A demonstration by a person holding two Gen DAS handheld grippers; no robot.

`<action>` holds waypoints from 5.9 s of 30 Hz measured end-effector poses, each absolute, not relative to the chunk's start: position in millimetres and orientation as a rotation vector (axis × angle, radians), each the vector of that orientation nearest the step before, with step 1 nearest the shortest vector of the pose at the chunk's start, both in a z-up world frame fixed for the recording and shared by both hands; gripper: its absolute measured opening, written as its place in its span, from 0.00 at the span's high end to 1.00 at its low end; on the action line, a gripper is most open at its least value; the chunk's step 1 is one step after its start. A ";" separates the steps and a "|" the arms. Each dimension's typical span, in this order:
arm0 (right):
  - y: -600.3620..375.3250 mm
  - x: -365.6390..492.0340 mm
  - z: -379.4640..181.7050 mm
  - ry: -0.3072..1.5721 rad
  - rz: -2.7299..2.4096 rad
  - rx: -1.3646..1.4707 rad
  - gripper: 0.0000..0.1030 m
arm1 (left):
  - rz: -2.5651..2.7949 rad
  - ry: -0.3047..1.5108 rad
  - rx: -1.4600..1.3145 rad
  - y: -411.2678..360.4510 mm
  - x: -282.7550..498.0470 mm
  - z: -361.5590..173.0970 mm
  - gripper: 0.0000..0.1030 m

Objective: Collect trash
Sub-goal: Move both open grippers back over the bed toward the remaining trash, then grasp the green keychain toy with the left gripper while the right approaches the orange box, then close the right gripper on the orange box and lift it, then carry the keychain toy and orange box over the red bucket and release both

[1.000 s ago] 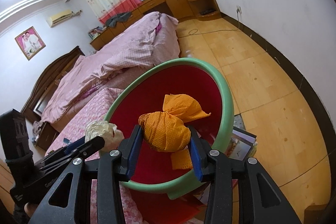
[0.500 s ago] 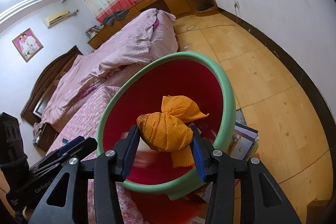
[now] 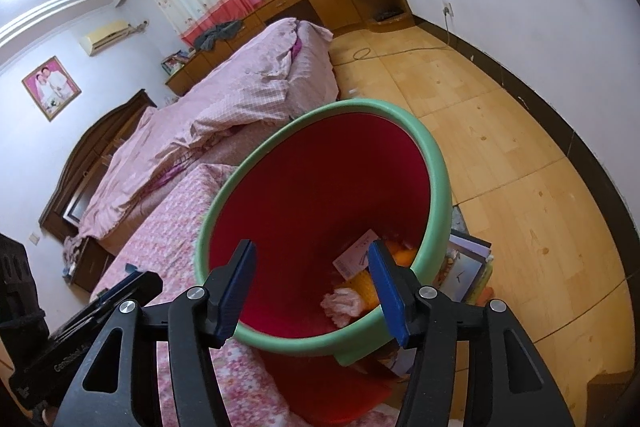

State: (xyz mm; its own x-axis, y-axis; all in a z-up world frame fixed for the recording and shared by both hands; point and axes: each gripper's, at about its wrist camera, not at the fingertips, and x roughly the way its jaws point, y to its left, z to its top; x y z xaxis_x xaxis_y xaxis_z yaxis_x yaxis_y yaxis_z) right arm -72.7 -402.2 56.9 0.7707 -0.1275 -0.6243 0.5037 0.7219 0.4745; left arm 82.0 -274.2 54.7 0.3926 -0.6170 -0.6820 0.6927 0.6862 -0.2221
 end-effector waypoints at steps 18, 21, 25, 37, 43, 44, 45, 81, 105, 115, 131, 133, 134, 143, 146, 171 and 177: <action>-341.3 -67.2 69.7 0.637 -0.314 0.611 0.41 | -0.656 0.790 -0.010 -169.9 76.0 71.5 0.44; -328.9 -62.7 70.1 0.647 -0.298 0.589 0.41 | -0.609 0.791 -0.034 -146.9 80.3 70.5 0.44; -312.1 -54.8 69.2 0.667 -0.275 0.564 0.41 | -0.552 0.793 -0.062 -119.2 86.5 66.5 0.44; -285.4 -33.6 56.2 0.736 -0.236 0.536 0.41 | -0.348 0.876 -0.156 -52.0 114.3 28.3 0.44; -286.9 -30.4 48.7 0.755 -0.243 0.540 0.41 | -0.338 0.921 -0.188 -54.7 122.7 8.3 0.44; -287.9 -30.0 47.2 0.757 -0.245 0.543 0.41 | -0.344 0.923 -0.188 -57.6 123.7 5.7 0.44; -288.0 -28.3 46.2 0.759 -0.246 0.544 0.41 | -0.347 0.924 -0.186 -59.7 124.1 4.4 0.46; -232.3 7.5 53.1 0.802 -0.139 0.427 0.41 | -0.232 0.807 -0.224 4.3 121.3 35.2 0.72; -136.8 112.2 30.2 0.876 0.045 0.235 0.16 | -0.076 0.769 -0.277 66.1 172.0 -10.3 0.72; -121.6 148.0 20.7 0.903 0.057 0.171 0.16 | -0.094 0.770 -0.300 69.8 172.4 -11.0 0.72; -125.6 134.2 21.3 0.870 0.074 0.208 0.34 | -0.099 0.776 -0.323 72.5 173.3 -12.5 0.72; -131.4 126.1 24.7 0.862 0.067 0.225 0.34 | -0.098 0.776 -0.325 72.6 173.2 -12.0 0.72; -134.0 121.9 26.3 0.858 0.062 0.230 0.34 | -0.098 0.776 -0.325 72.3 173.1 -12.0 0.72; -169.3 73.9 35.1 0.834 -0.026 0.301 0.34 | -0.098 0.773 -0.317 71.6 172.5 -11.1 0.72; -186.3 56.6 36.5 0.827 -0.069 0.333 0.34 | -0.101 0.763 -0.306 68.6 170.3 -9.0 0.72; -296.8 -48.4 65.1 0.692 -0.288 0.487 0.34 | -0.392 0.753 -0.210 -34.6 102.9 55.8 0.72; -323.9 -52.5 74.8 0.674 -0.328 0.491 0.34 | -0.460 0.762 -0.154 -76.5 96.4 66.2 0.72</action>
